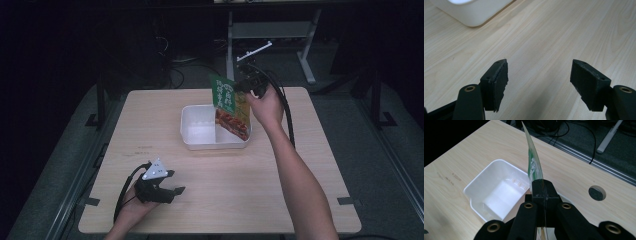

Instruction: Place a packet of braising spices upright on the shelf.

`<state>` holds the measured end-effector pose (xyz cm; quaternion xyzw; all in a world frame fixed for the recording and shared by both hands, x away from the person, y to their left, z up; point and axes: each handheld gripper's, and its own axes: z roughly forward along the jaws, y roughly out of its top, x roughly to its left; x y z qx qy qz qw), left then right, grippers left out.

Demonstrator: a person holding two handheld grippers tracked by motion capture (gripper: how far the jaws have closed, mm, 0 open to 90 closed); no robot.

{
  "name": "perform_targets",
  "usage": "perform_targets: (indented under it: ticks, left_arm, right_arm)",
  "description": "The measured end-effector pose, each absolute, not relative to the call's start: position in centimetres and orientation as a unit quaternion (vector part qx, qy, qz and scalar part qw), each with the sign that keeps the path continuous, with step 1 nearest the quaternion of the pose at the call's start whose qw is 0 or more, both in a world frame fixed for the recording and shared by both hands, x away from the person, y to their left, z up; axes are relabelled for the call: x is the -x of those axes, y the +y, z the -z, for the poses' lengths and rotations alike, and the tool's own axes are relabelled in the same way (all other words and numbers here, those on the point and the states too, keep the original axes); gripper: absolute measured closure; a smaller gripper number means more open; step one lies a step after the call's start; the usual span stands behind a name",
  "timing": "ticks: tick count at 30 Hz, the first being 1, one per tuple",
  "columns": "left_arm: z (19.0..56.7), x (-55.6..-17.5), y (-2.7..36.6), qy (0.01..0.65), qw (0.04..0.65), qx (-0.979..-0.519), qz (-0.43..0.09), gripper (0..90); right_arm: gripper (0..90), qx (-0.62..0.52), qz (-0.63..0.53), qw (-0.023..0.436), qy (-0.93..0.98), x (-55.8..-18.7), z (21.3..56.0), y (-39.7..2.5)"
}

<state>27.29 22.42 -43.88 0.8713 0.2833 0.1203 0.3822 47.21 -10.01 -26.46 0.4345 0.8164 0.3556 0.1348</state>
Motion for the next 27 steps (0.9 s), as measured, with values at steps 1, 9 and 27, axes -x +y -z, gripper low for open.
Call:
perform_targets:
  ticks: [1, 9, 27]
  left_arm:
    - [43.9, -27.3, 22.4, 0.283, 0.382, -0.871, -0.12, 29.8]
    - [43.9, -27.3, 22.3, 0.283, 0.381, -0.872, -0.12, 29.8]
    - [44.0, -27.3, 22.2, 0.28, 0.377, -0.875, -0.118, 29.8]
  right_arm:
    - [89.2, -0.436, -0.354, 0.133, 0.817, -47.2, 26.5, -10.1]
    - [89.0, -0.443, -0.345, 0.128, 0.818, -46.7, 27.0, -11.1]
    - [88.1, -0.444, -0.337, 0.126, 0.82, -46.2, 27.7, -12.1]
